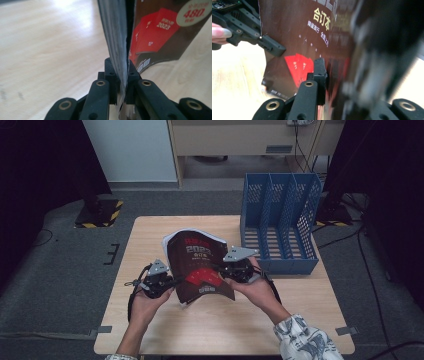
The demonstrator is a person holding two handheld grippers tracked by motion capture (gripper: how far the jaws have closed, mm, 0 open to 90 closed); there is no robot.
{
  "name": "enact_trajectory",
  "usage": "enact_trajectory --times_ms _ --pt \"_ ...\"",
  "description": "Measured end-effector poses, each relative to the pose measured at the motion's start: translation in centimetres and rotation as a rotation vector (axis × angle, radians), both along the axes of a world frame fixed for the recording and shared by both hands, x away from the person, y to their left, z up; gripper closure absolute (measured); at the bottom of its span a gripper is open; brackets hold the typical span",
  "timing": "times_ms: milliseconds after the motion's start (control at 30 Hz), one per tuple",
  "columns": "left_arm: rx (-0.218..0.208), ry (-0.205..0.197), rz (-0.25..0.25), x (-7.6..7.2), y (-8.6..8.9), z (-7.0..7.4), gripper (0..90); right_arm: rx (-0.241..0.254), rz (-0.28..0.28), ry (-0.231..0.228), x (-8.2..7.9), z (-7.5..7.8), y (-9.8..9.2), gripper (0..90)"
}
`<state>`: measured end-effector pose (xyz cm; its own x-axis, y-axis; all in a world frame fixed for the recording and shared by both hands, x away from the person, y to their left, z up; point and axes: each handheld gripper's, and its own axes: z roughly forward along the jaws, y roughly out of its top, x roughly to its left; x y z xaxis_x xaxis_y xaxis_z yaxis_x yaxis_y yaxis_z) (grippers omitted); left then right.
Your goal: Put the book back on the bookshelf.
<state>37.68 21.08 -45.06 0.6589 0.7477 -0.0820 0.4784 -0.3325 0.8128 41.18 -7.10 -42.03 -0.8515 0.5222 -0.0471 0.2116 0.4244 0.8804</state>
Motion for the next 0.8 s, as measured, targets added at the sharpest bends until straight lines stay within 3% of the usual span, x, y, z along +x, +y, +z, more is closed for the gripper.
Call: enact_trajectory --times_ms 433,633,800 --pt "-0.029 -0.014 0.002 -0.2 0.2 -0.3 82.5 0.037 0.036 -0.007 -0.7 0.5 -0.6 72.5" --pt "-0.043 -0.015 0.012 -0.2 0.3 -0.7 74.3 0.064 0.038 0.003 -0.6 0.9 -1.0 68.0" --pt "-0.034 -0.015 0.009 -0.2 0.2 -0.6 77.5 0.078 0.046 -0.002 -0.7 1.8 -1.3 61.6"
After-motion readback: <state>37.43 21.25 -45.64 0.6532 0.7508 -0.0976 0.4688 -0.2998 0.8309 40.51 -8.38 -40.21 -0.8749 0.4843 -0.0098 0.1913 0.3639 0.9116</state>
